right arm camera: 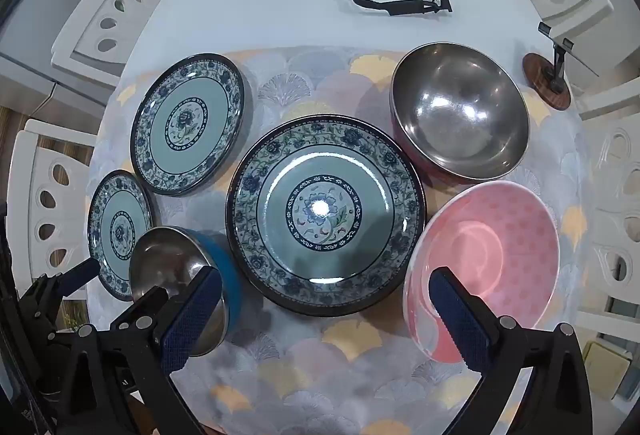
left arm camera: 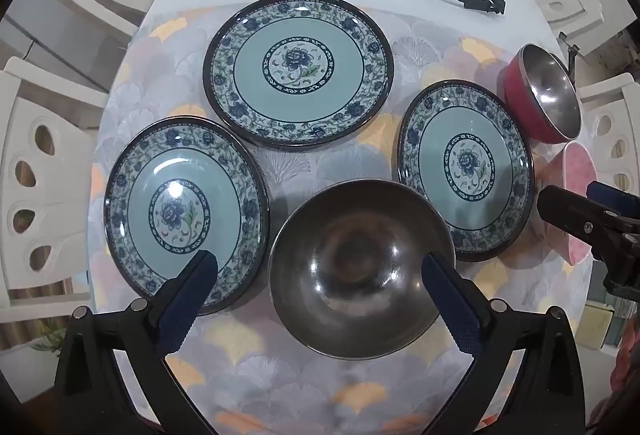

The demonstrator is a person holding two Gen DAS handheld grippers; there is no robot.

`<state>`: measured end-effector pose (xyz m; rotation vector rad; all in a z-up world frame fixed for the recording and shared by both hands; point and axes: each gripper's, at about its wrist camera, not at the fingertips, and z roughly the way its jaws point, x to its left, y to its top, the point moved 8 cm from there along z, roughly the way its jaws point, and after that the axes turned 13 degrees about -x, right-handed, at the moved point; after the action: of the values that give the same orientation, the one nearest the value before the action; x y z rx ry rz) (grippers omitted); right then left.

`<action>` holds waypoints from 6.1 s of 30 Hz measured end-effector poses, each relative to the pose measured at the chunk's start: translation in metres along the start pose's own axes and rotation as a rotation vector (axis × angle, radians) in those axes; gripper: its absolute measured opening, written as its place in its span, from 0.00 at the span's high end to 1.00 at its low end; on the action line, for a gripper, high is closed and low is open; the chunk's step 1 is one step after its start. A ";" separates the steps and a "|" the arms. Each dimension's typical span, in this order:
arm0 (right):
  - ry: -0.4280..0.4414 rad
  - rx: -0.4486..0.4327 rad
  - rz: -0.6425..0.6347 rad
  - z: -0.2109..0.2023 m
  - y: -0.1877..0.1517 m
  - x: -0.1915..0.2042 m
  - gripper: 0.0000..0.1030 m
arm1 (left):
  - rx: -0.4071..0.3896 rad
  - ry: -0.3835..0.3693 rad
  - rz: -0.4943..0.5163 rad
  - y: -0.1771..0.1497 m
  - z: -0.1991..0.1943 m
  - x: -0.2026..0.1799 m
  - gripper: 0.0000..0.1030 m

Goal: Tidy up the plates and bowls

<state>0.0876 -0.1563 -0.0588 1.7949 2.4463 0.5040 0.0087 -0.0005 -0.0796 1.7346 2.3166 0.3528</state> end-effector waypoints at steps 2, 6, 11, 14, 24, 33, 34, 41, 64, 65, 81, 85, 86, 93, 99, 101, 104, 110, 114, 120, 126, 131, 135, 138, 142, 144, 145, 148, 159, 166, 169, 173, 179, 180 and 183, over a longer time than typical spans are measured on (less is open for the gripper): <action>0.004 0.002 -0.001 0.000 0.000 0.000 0.00 | 0.003 0.001 0.003 0.000 0.001 0.000 0.01; 0.008 0.002 -0.002 -0.001 0.000 0.000 0.00 | 0.007 0.000 0.001 0.005 0.000 0.000 0.01; 0.019 -0.002 0.006 0.001 0.002 -0.001 0.00 | 0.005 -0.009 0.002 0.009 -0.002 0.002 0.01; 0.011 -0.011 0.008 -0.004 0.002 -0.002 0.00 | -0.005 -0.002 0.003 0.005 -0.002 -0.002 0.01; 0.011 -0.007 0.008 -0.004 0.001 0.000 0.00 | -0.001 -0.002 0.000 0.004 0.000 -0.003 0.01; 0.013 -0.004 0.008 -0.005 -0.001 0.001 0.00 | 0.005 -0.001 -0.010 0.001 0.000 -0.002 0.01; 0.014 -0.004 0.007 -0.005 -0.001 0.002 0.00 | 0.004 0.000 -0.011 0.001 0.000 -0.002 0.01; 0.011 0.001 0.002 -0.005 -0.001 0.003 0.00 | 0.001 0.003 -0.013 0.001 -0.001 0.000 0.01; 0.014 0.007 -0.001 -0.005 -0.002 0.004 0.00 | 0.003 0.010 -0.013 0.002 -0.003 0.001 0.01; 0.014 0.008 -0.001 -0.005 -0.002 0.004 0.00 | 0.003 0.011 -0.013 0.002 -0.003 0.000 0.01; 0.016 0.011 -0.007 -0.006 -0.003 0.006 0.00 | 0.007 0.017 -0.015 0.000 -0.002 0.001 0.01; 0.016 0.012 -0.006 -0.006 -0.003 0.006 0.00 | 0.009 0.019 -0.019 0.000 -0.002 0.001 0.01; 0.017 0.013 -0.006 -0.006 -0.003 0.006 0.00 | 0.010 0.019 -0.020 0.000 -0.002 0.002 0.01; 0.013 0.025 -0.004 -0.005 -0.005 0.004 0.00 | 0.016 0.018 -0.027 -0.001 -0.001 0.003 0.01; 0.012 0.027 -0.019 -0.006 -0.005 0.005 0.00 | 0.017 0.018 -0.025 -0.001 -0.001 0.003 0.01; 0.011 0.027 -0.022 -0.006 -0.006 0.005 0.00 | 0.016 0.016 -0.026 -0.001 -0.001 0.003 0.01; 0.011 0.030 -0.023 -0.006 -0.006 0.005 0.00 | 0.016 0.017 -0.025 -0.002 -0.001 0.004 0.01; 0.008 0.030 -0.031 -0.006 -0.006 0.005 0.00 | 0.015 0.017 -0.027 -0.002 -0.002 0.004 0.01; 0.009 0.030 -0.030 -0.006 -0.007 0.005 0.00 | 0.012 0.017 -0.028 -0.002 -0.004 0.005 0.01; 0.008 0.027 -0.032 -0.010 -0.007 0.005 0.00 | 0.005 0.017 -0.031 -0.003 -0.009 0.007 0.01; 0.007 0.021 -0.041 -0.015 -0.010 0.009 0.00 | -0.007 0.017 -0.044 -0.006 -0.015 0.013 0.01; 0.012 0.015 -0.054 -0.018 -0.013 0.017 0.00 | -0.019 0.023 -0.073 -0.010 -0.021 0.025 0.01; 0.023 0.014 -0.073 -0.019 -0.013 0.026 0.00 | -0.024 0.037 -0.105 -0.014 -0.023 0.043 0.01; 0.023 0.004 -0.096 -0.020 -0.008 0.033 0.00 | -0.035 0.064 -0.147 -0.016 -0.027 0.068 0.01; 0.058 -0.020 -0.126 -0.019 0.003 0.050 0.00 | -0.042 0.078 -0.216 -0.022 -0.028 0.105 0.01; 0.086 -0.021 -0.138 -0.016 0.007 0.061 0.00 | -0.042 0.091 -0.249 -0.026 -0.026 0.125 0.01; 0.098 -0.020 -0.143 -0.014 0.009 0.067 0.00 | -0.037 0.104 -0.259 -0.028 -0.024 0.133 0.01; 0.151 -0.010 -0.153 -0.006 0.017 0.093 0.00 | -0.019 0.123 -0.290 -0.033 -0.014 0.156 0.01; 0.238 0.096 -0.268 0.052 0.028 0.200 0.00 | 0.040 0.087 -0.348 -0.047 0.032 0.187 0.01; 0.285 0.259 -0.231 0.103 0.004 0.237 0.00 | 0.071 0.049 -0.346 -0.059 0.060 0.193 0.01; 0.280 0.304 -0.202 0.121 -0.004 0.243 0.00 | 0.081 0.036 -0.342 -0.063 0.069 0.194 0.01; 0.269 0.319 -0.174 0.136 -0.005 0.245 0.00 | 0.072 0.045 -0.300 -0.063 0.074 0.197 0.01; 0.240 0.325 -0.136 0.157 -0.005 0.244 0.00 | 0.058 0.043 -0.291 -0.057 0.078 0.187 0.00; 0.239 0.323 -0.130 0.158 -0.005 0.245 0.00 | 0.058 0.045 -0.292 -0.058 0.079 0.189 0.00; 0.244 0.318 -0.096 0.159 -0.004 0.242 0.00 | 0.059 0.047 -0.291 -0.061 0.081 0.191 0.00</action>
<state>0.0462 0.1053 -0.1768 1.8035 2.9064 0.3613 -0.0731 0.1713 -0.1824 1.3964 2.5902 0.2763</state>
